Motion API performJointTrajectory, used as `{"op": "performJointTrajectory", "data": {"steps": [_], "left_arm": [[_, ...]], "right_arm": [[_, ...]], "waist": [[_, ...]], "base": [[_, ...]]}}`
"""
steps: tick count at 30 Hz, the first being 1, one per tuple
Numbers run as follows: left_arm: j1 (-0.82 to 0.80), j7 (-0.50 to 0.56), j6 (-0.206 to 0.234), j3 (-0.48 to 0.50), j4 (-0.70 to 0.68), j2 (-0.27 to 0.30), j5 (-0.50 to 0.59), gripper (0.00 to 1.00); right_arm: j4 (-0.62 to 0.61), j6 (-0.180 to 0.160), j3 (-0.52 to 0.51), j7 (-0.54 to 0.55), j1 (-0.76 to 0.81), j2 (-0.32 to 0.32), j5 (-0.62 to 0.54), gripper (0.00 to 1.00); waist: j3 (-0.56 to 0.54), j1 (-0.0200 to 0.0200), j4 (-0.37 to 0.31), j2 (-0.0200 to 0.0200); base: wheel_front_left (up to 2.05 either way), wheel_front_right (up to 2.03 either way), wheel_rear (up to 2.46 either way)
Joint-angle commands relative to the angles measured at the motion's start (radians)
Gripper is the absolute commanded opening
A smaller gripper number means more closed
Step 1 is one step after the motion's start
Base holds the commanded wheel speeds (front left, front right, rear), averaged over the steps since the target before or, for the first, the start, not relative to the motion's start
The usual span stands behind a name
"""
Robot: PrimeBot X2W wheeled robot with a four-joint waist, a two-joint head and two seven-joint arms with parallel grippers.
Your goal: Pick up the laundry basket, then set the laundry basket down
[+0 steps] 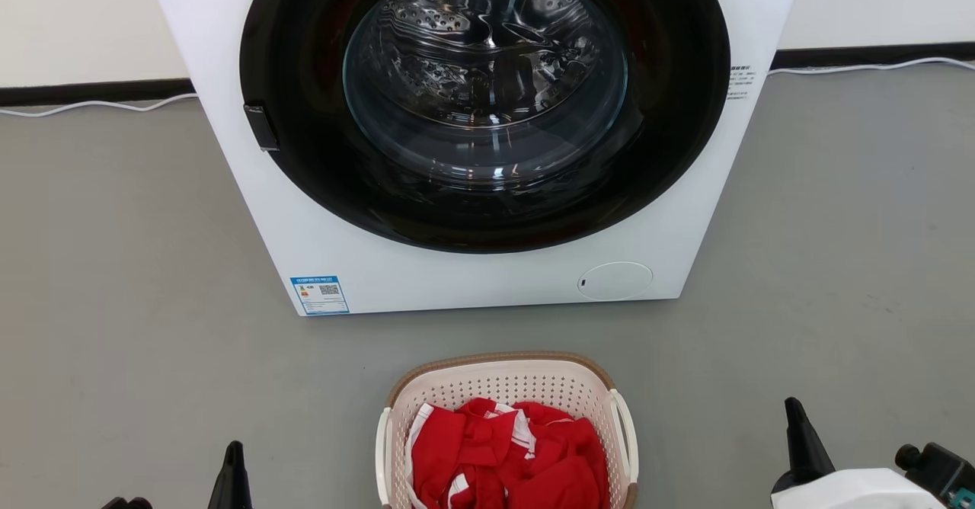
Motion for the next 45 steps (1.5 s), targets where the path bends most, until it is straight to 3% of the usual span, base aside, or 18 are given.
{"op": "performJointTrajectory", "data": {"steps": [1, 45], "left_arm": [[-0.047, 0.006, -0.011, 0.026, -0.019, 0.015, -0.038, 0.00], [-0.114, 0.131, -0.062, 0.110, -0.009, 0.019, -0.503, 0.00]], "right_arm": [[-0.033, 0.000, 0.000, 0.009, -0.033, -0.016, 0.035, 0.00], [-0.077, -0.001, -0.068, 0.132, -0.047, -0.020, 0.506, 0.00]], "waist": [[-0.001, -0.0001, 0.000, 0.0000], [-0.016, -0.0001, 0.007, 0.0000]], "base": [[0.00, 0.00, 0.00], [0.00, 0.00, 0.00]]}}
